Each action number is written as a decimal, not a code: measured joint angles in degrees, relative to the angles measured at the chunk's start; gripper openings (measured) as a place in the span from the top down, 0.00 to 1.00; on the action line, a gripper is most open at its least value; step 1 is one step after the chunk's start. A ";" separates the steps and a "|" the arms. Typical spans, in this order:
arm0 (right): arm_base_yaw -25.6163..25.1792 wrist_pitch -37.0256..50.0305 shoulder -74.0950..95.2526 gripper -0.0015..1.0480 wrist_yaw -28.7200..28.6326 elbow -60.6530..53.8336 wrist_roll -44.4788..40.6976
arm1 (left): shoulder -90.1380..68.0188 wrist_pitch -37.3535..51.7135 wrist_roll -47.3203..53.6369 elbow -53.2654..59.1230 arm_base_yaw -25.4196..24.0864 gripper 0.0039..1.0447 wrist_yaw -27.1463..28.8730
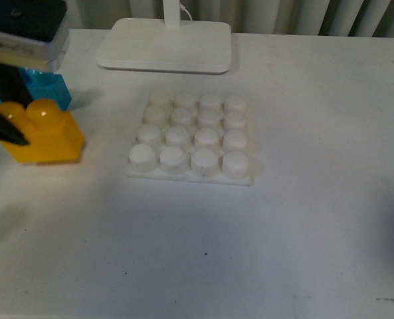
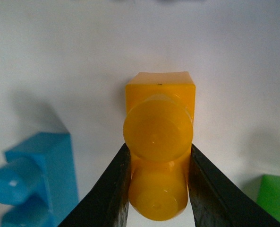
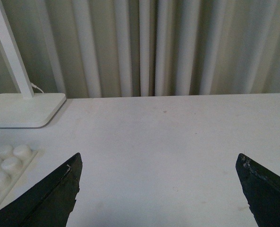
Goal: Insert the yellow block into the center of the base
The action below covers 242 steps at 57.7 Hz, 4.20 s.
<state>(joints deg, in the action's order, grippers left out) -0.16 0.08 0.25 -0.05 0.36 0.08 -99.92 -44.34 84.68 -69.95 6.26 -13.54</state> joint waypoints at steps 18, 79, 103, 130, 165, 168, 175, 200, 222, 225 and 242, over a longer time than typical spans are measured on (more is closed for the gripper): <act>0.00 0.00 0.00 0.09 0.02 0.00 0.00 | -1.44 0.09 -5.05 -10.14 9.38 0.71 -1.03; 0.00 0.00 0.00 0.09 0.02 0.00 0.00 | -16.63 -3.15 -11.76 -24.70 17.84 0.72 1.77; 0.00 0.00 0.00 0.09 0.00 0.00 0.00 | -17.49 -0.85 -9.18 -23.06 18.29 0.72 7.19; 0.00 0.00 0.00 0.09 0.02 0.00 0.00 | -16.87 2.89 -9.57 -19.17 19.96 0.72 8.44; 0.00 0.00 0.00 0.09 0.02 0.00 0.00 | -3.08 11.50 -10.43 -14.08 19.32 0.06 4.20; 0.00 0.00 0.00 0.09 0.02 0.00 0.00 | 0.33 13.97 -10.12 -11.15 18.82 0.06 4.61; 0.00 0.00 0.00 0.09 0.02 0.00 0.00 | 8.44 22.45 -9.99 -1.64 17.20 0.06 6.51; 0.00 0.00 0.00 0.09 0.02 0.00 0.00 | 47.52 58.36 -33.05 39.19 8.87 0.06 14.08; 0.00 0.00 0.00 0.09 0.02 0.00 0.00 | 65.13 58.21 -59.54 49.24 5.16 0.07 23.21; 0.00 0.00 0.00 0.09 0.02 0.00 0.00 | 65.75 58.58 -64.50 50.03 4.94 0.15 23.80; 0.00 0.00 0.00 0.09 0.02 0.00 0.00 | 73.50 59.82 -83.41 59.60 -0.66 0.72 18.34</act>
<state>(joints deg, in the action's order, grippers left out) -0.16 0.08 0.25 -0.03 0.36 0.08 -26.41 15.49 1.28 -10.35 5.61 4.80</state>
